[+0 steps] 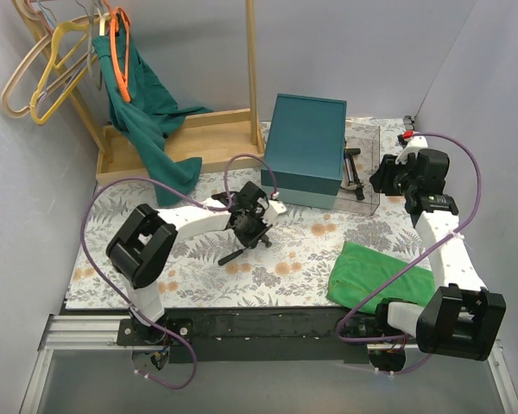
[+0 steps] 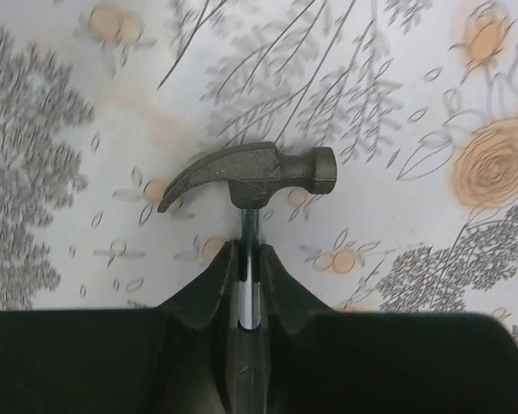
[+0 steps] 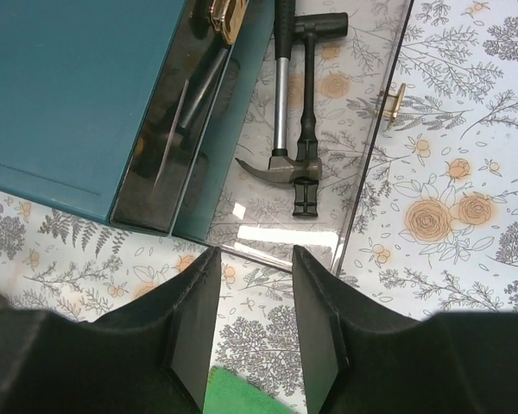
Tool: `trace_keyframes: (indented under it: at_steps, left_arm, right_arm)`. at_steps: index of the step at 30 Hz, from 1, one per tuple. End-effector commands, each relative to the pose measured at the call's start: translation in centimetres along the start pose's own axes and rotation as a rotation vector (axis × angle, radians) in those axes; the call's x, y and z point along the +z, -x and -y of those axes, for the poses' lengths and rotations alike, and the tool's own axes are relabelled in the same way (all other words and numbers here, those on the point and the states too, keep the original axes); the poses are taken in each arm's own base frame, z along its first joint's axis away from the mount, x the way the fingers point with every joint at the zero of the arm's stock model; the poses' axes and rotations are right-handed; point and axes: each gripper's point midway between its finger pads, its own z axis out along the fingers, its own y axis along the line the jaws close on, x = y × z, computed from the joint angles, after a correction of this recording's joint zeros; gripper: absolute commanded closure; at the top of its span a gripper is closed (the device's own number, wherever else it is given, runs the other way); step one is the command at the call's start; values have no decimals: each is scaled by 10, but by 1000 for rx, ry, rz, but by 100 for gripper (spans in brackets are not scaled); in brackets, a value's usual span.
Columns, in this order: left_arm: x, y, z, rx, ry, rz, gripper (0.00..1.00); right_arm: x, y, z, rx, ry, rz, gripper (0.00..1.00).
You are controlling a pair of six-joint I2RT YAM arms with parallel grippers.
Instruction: Sort the tools into containers
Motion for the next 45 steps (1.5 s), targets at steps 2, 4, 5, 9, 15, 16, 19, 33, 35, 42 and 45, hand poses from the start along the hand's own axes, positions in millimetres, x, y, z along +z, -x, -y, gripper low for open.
trace_keyframes:
  at_steps: [2, 4, 5, 9, 15, 16, 19, 33, 35, 42, 45]
  left_arm:
    - [0, 42, 28, 136, -40, 39, 60]
    - [-13, 53, 34, 119, -57, 67, 50]
    - [-20, 55, 37, 116, -65, 69, 47]
    - [-73, 68, 48, 158, -84, 157, 43]
    - [-123, 57, 28, 119, -81, 230, 32]
    - [-126, 54, 20, 50, -72, 245, 30]
    - [-140, 50, -29, -241, -34, 327, 27]
    - [-211, -19, -105, -741, 102, 630, 26]
    - [-216, -29, -108, -769, 114, 646, 27]
    - [-223, -37, -112, -801, 139, 672, 26]
    - [-222, -35, -114, -806, 125, 682, 26]
  right_arm:
    - [-3, 0, -7, -45, 50, 19, 53]
    - [1, -4, -19, -75, 137, 7, 53]
    - [1, -3, -26, -114, 184, 13, 53]
    - [6, -10, -95, -374, 423, 13, 49]
    - [1, -54, -201, -658, 818, -51, 46]
    - [2, -65, -209, -671, 849, -81, 45]
    - [-1, -102, -243, -816, 989, -144, 43]
    - [40, -214, -290, -1317, 1208, -418, 45]
    - [51, -227, -286, -1360, 1204, -475, 46]
    - [50, -266, -250, -1492, 1222, -698, 74]
    - [35, -273, -238, -1502, 1253, -742, 99]
